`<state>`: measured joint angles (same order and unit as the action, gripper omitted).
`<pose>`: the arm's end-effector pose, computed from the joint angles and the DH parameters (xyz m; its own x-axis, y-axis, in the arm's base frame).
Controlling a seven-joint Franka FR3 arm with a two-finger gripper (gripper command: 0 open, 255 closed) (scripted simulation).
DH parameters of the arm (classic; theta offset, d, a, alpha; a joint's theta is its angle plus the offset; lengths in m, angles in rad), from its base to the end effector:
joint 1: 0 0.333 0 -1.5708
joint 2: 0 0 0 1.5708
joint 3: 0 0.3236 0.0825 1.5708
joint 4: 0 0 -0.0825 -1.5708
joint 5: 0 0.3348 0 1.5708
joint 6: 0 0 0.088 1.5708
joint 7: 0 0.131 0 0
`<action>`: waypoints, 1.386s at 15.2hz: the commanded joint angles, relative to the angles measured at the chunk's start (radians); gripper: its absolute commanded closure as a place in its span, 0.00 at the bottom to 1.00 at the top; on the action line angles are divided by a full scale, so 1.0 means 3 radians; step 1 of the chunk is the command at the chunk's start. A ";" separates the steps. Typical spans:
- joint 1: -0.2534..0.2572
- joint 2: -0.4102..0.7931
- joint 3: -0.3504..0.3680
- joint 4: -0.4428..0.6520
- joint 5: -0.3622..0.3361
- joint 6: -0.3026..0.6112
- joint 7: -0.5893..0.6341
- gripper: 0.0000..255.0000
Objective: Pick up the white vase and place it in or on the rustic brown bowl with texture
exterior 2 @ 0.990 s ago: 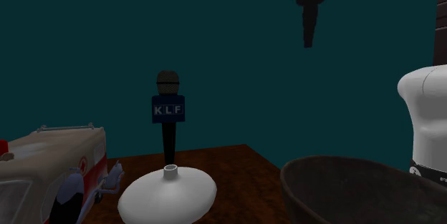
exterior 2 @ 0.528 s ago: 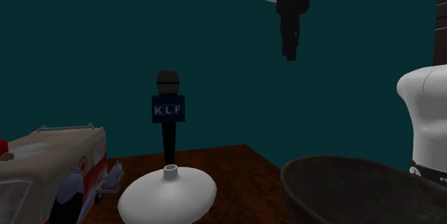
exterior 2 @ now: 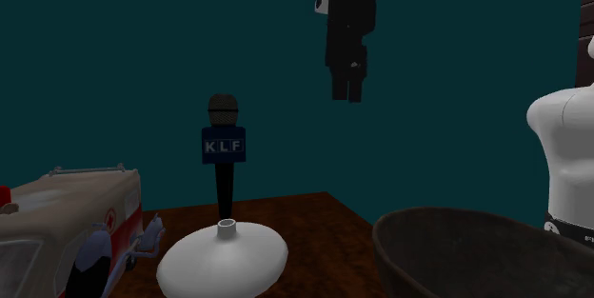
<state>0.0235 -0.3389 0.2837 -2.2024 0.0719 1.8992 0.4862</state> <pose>0.3854 0.1407 0.5139 0.9763 -0.2137 0.0330 -0.2141 -0.9767 0.0104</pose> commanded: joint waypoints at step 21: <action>0.0385 0.2337 0.0384 0.1522 -0.0937 0.0589 0.1289 0.00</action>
<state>0.1375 0.3553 0.4000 -1.7411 -0.2056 2.0649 0.8694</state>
